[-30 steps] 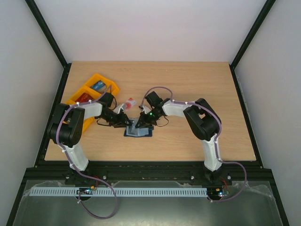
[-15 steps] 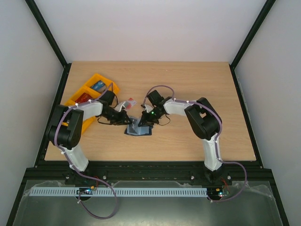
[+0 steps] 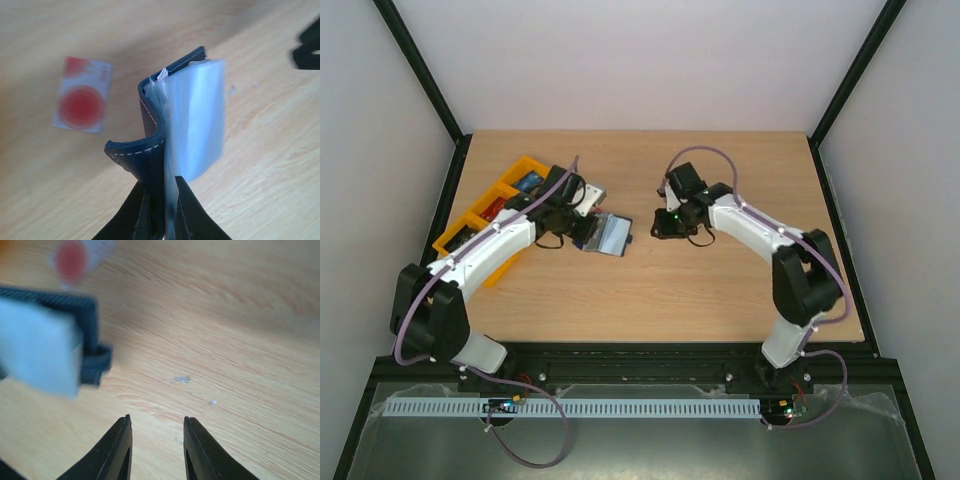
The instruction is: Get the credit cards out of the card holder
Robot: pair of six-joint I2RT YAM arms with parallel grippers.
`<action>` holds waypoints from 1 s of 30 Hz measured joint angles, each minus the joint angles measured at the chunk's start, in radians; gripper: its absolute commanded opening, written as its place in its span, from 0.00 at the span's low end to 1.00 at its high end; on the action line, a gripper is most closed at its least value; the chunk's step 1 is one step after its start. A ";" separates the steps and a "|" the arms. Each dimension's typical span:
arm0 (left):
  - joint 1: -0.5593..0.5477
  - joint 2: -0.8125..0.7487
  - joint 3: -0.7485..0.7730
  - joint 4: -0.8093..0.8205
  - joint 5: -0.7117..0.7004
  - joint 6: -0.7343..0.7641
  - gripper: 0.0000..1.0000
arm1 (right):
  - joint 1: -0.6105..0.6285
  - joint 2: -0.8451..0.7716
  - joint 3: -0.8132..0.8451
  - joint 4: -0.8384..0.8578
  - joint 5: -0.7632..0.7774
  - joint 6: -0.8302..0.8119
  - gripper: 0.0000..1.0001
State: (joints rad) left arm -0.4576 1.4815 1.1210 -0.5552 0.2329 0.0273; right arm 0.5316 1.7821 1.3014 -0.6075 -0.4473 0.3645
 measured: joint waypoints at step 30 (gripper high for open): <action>0.026 -0.249 0.336 0.000 0.641 0.016 0.02 | 0.051 -0.541 -0.099 0.558 -0.478 0.020 0.22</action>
State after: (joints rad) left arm -0.4320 1.2320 1.4567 -0.5549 0.8738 0.0429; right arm 0.5831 1.2411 1.2026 -0.0494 -0.9257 0.3847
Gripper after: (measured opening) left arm 0.092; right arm 0.221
